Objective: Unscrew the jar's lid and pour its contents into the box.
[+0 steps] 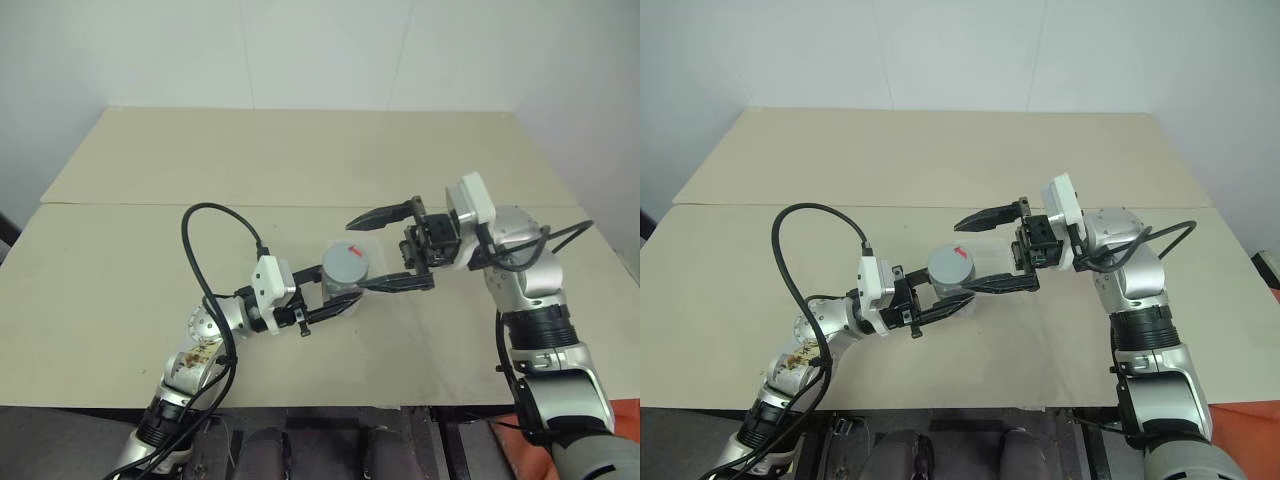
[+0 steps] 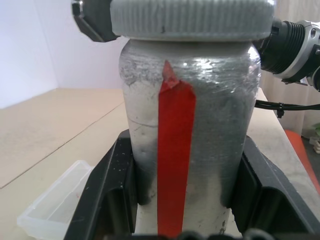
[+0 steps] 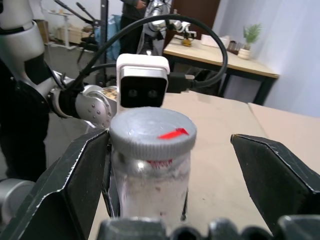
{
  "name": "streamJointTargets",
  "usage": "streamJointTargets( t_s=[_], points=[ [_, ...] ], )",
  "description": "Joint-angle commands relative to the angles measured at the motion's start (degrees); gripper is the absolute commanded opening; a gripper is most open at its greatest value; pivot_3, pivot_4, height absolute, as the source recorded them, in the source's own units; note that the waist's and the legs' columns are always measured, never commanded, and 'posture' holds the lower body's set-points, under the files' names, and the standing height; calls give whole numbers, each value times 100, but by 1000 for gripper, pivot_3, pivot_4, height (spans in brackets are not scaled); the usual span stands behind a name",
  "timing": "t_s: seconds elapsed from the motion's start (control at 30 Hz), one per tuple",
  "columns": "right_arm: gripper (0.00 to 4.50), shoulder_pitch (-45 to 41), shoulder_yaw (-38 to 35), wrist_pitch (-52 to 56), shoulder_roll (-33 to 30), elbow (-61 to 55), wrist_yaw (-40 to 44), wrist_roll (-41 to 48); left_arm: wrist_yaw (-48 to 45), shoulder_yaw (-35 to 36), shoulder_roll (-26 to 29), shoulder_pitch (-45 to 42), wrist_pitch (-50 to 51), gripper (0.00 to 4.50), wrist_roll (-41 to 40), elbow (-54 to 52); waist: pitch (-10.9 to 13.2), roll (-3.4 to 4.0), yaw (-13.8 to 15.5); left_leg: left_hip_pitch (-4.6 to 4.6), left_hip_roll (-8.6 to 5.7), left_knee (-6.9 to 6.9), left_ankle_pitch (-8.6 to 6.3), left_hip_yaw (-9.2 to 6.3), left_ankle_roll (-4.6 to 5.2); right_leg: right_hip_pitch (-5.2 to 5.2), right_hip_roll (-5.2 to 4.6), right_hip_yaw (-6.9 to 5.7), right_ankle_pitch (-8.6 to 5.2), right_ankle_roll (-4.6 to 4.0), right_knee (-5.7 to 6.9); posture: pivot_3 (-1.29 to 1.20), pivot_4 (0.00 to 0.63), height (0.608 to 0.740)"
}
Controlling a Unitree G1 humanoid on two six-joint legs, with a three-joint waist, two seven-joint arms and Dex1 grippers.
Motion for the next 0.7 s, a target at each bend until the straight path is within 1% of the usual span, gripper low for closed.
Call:
streamJointTargets(
  t_s=[0.03,0.2,0.3,0.37,0.57,0.7],
  points=[
    [4435,27,-269,-225,-148,29,-7,-56,-49,-17,-46,-34,-180,1996,6,-117,0,0,1,0,0,0,0,0,0,0,0,0,0,0,0,0,150,740],
    [4435,169,-399,-177,-314,-54,6,20,-19,-9,-72,-51,-191,1996,14,-68,0,0,4,0,0,0,0,0,0,1,0,0,0,0,0,0,150,740],
    [4435,267,-486,120,-476,-433,-43,218,118,3,-126,-76,-194,1996,99,-11,0,0,4,0,0,1,0,0,0,1,0,0,0,0,0,0,150,740],
    [4435,359,-507,114,-526,-718,-125,239,166,6,-157,-98,-204,1996,145,28,0,0,4,0,0,1,0,0,0,0,0,0,0,0,0,0,150,740],
    [4435,619,-386,289,-437,-1589,-717,175,200,-31,-245,-122,-213,1996,202,74,0,0,4,0,0,1,0,-1,0,1,0,1,0,0,1,0,150,740],
    [4435,729,-116,226,-48,-1942,-1486,-204,193,-41,-277,-143,-217,1996,223,98,0,0,-8,1,1,1,0,-1,0,0,0,1,0,0,1,0,150,740]
  ],
)
